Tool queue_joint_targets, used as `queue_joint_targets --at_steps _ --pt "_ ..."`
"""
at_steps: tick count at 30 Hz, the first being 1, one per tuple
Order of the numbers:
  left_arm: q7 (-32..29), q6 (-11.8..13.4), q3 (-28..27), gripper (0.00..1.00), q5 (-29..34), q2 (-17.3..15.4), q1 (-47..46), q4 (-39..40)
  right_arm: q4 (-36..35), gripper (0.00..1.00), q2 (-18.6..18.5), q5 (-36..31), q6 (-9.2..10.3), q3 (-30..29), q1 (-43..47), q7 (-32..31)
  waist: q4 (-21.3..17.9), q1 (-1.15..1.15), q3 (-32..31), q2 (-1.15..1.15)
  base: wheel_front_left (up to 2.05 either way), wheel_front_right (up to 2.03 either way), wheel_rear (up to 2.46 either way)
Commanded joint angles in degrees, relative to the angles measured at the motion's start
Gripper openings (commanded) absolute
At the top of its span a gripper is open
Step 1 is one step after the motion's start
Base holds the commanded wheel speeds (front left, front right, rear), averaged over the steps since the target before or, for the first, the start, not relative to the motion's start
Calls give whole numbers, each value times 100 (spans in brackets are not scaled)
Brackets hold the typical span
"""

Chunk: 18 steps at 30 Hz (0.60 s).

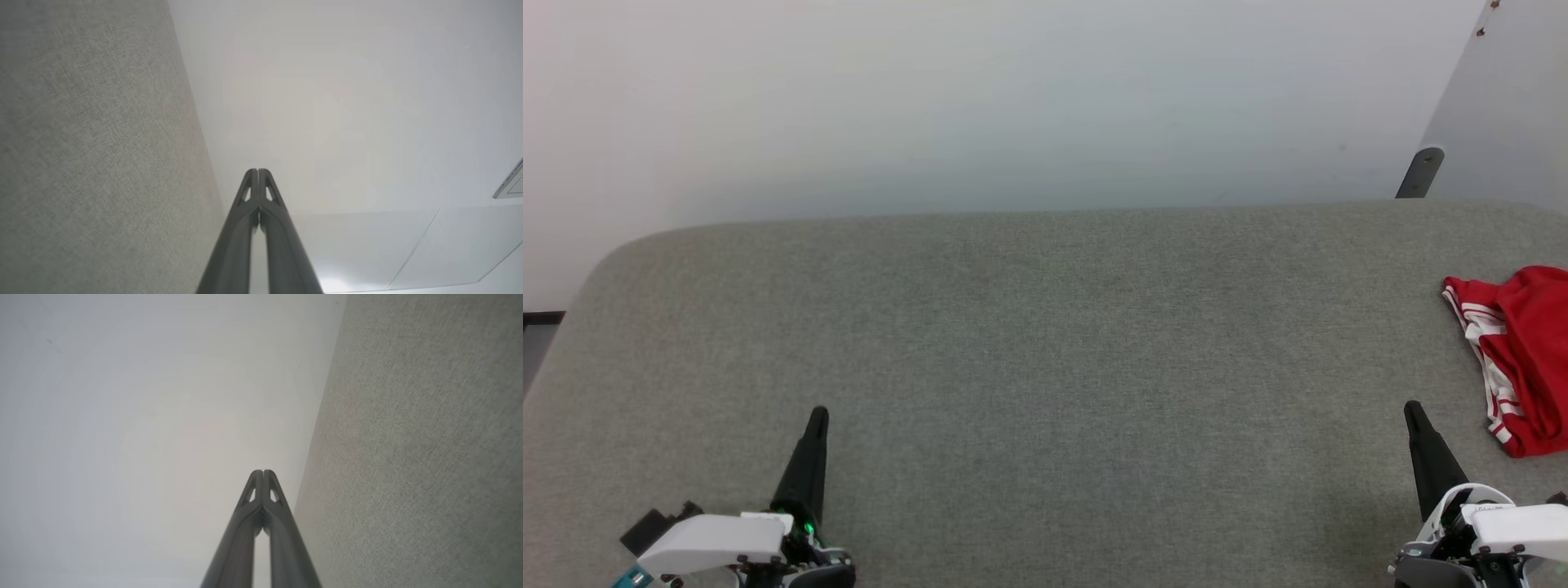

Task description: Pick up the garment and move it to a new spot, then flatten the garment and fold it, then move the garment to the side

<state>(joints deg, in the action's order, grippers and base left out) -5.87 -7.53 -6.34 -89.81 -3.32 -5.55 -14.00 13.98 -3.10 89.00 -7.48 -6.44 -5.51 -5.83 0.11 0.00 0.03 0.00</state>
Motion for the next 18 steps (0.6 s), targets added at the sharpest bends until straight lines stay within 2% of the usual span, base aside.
queue_joint_targets --at_steps 1,8,18 --pt "-25 8 -20 0 -80 22 -61 -3 0 0 20 102 -2 -10 -80 -33 -1 0 2 0 0 0 0" --pt "-90 8 -34 0 -274 61 -107 -9 9 0 38 370 -2 -16 -122 -92 -11 0 15 0 0 0 0" --pt "-88 8 -32 0 -265 55 -101 -8 7 0 36 351 -2 -14 -85 -90 -11 0 15 0 0 0 0"
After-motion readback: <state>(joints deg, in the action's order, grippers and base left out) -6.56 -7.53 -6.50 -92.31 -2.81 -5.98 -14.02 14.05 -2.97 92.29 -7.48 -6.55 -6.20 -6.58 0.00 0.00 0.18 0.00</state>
